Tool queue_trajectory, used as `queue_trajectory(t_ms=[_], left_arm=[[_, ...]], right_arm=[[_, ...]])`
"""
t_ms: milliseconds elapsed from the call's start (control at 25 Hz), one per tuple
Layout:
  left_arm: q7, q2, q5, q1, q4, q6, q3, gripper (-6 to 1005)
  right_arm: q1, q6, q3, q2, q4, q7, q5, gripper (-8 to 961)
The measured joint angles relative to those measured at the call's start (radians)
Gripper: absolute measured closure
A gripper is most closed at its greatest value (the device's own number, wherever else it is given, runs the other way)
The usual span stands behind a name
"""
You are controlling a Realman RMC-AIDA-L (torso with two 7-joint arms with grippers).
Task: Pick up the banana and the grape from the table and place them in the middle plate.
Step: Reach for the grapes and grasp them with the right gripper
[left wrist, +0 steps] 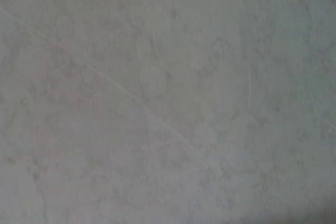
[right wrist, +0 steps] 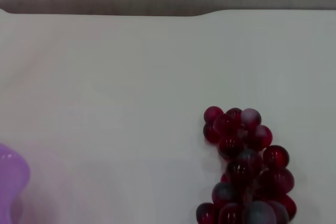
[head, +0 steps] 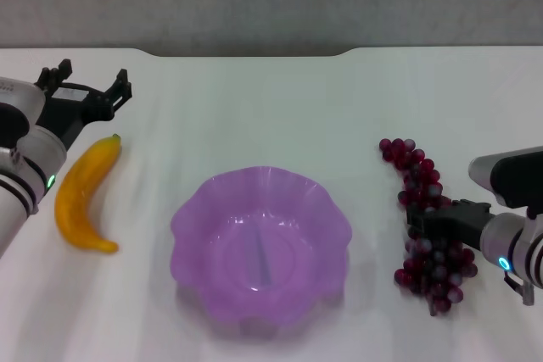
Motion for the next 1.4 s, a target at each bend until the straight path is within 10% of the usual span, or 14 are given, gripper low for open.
queue_trajectory(t_ms=[1400], left_arm=[[0.002,0.0,0.0,0.004,0.0,0.0,0.002,103]], right_arm=[[-0.019,-0.087,-0.1,-0.003,-0.029,-0.03,-0.005,567]])
